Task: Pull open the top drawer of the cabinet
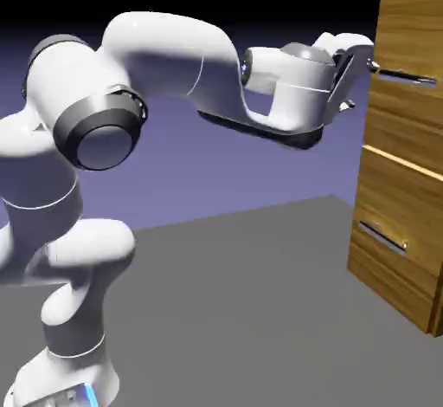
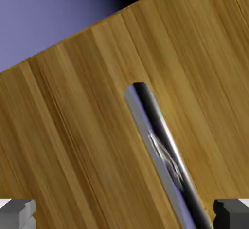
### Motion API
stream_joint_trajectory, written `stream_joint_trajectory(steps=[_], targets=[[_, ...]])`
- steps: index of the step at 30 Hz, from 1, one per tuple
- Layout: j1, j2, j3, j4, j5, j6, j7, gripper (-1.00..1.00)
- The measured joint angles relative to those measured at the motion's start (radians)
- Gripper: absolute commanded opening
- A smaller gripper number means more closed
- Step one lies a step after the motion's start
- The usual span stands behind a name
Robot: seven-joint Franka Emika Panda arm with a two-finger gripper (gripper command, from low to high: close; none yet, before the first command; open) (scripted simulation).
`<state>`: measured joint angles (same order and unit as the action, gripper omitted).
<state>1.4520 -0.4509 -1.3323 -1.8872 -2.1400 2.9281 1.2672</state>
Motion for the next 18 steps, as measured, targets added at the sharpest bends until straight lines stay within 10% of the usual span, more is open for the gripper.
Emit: stream_joint_trajectory(steps=[18], targets=[[0.512,-0.068,-0.437,0.322,-0.363,-0.024,-0.045,0.00]])
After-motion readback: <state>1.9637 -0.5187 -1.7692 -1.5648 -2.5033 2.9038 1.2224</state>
